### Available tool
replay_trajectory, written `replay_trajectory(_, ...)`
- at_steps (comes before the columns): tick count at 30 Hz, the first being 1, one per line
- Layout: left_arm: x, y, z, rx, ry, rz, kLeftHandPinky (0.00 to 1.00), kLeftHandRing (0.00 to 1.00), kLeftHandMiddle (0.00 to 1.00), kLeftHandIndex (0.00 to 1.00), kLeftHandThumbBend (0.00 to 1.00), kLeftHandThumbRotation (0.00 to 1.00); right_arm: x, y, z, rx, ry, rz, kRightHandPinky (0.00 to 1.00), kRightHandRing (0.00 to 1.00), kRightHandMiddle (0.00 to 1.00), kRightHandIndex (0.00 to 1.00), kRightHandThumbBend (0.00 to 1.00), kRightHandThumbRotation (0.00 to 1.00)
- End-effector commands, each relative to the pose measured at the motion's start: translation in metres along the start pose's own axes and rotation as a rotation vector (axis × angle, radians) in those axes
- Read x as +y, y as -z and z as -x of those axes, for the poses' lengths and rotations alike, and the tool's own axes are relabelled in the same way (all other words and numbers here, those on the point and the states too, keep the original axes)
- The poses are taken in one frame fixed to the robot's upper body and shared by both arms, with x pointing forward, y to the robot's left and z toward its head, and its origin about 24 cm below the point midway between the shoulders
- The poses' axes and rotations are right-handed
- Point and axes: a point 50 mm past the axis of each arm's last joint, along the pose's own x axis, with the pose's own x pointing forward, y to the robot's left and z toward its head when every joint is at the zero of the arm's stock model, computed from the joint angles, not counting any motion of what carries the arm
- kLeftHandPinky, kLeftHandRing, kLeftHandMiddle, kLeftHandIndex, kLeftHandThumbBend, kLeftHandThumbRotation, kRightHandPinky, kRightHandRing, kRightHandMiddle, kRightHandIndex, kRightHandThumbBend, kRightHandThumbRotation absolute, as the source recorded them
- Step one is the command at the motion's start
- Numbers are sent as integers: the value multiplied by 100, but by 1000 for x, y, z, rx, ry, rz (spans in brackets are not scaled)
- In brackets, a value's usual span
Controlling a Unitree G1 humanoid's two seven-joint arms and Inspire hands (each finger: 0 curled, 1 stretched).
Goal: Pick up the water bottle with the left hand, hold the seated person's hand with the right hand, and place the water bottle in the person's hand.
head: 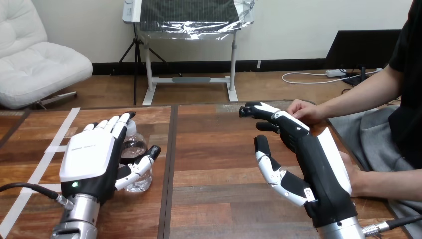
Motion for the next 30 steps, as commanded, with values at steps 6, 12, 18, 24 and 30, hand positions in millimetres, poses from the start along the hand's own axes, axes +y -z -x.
replay_trajectory(6,7,5,-15,27,-27,-18,92,91,92,92,53,100,-8,-12,-15,-93,17,18,75,82,85,75,3,0)
replay_trajectory(12,7,5,-16,30,-23,-20,92,91,92,92,53,100,-8,-12,-15,-92,16,19,75,83,85,75,3,0)
replay_trajectory(18,7,6,-17,31,-22,-19,92,91,93,92,54,100,-8,-12,-15,-91,14,22,75,83,85,75,4,0)
replay_trajectory(24,6,6,-17,35,-30,-17,94,93,95,94,54,100,-8,-12,-15,-87,15,20,75,83,85,76,4,0)
replay_trajectory(30,5,7,-18,38,-53,-9,96,95,97,97,55,100,-7,-12,-16,-85,12,20,76,84,85,77,4,0)
